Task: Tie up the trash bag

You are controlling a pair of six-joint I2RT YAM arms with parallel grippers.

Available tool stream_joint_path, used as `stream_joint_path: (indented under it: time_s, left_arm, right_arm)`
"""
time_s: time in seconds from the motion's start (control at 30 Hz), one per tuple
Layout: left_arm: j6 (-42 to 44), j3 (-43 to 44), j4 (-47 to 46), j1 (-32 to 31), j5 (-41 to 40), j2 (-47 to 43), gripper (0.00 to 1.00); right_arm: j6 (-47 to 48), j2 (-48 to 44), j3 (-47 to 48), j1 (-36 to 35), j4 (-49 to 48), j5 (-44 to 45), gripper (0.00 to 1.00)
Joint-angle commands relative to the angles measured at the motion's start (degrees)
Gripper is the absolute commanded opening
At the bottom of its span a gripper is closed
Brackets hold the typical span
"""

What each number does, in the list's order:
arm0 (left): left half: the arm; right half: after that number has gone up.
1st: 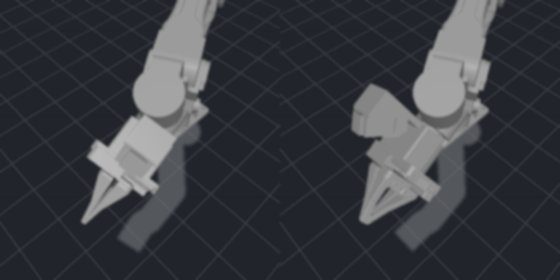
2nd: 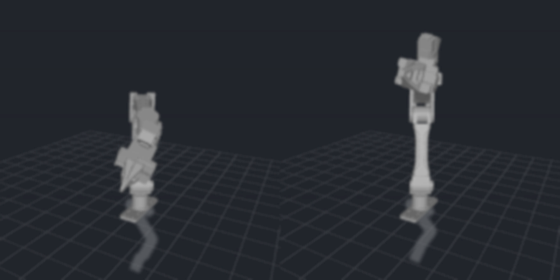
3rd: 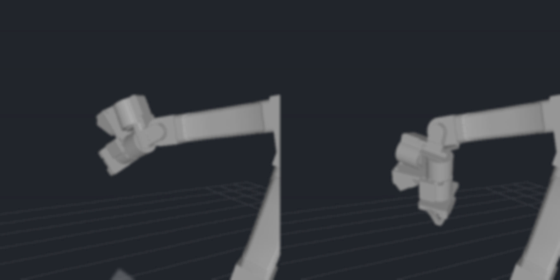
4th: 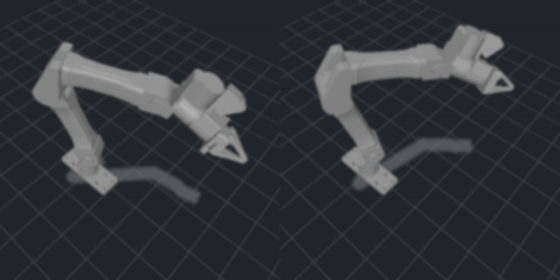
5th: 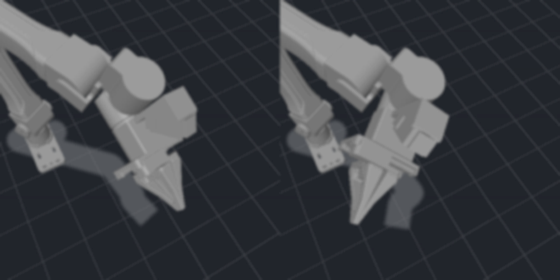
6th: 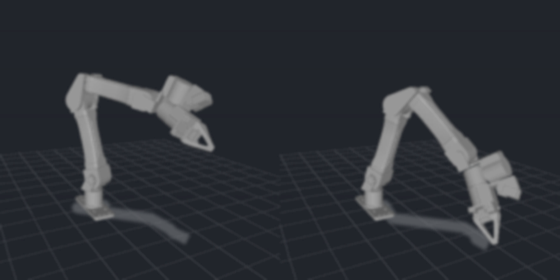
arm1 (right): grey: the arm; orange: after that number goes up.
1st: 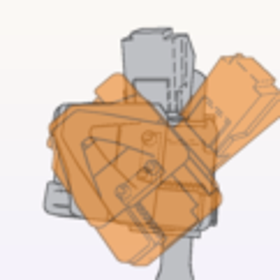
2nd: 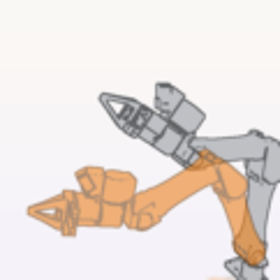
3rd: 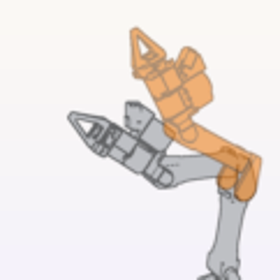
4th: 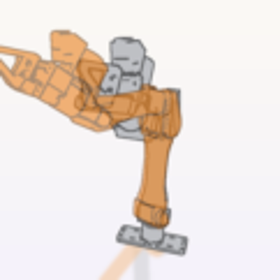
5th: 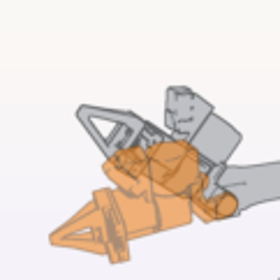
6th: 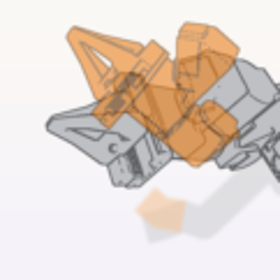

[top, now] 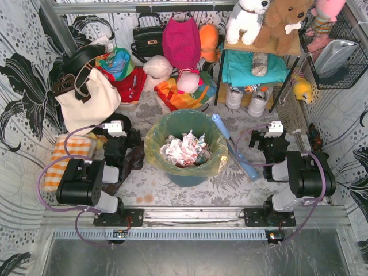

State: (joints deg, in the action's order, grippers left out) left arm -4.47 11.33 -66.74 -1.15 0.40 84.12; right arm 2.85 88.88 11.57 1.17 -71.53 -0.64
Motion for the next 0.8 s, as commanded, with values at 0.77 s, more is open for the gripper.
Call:
stream_joint_path:
  time_s: [0.77]
  left_arm:
    - [-0.63, 1.33, -1.81, -0.21, -2.71, 0.09, 0.98]
  right_arm:
    - [-0.57, -0.99, 0.51, -0.38, -0.52, -0.02, 0.97]
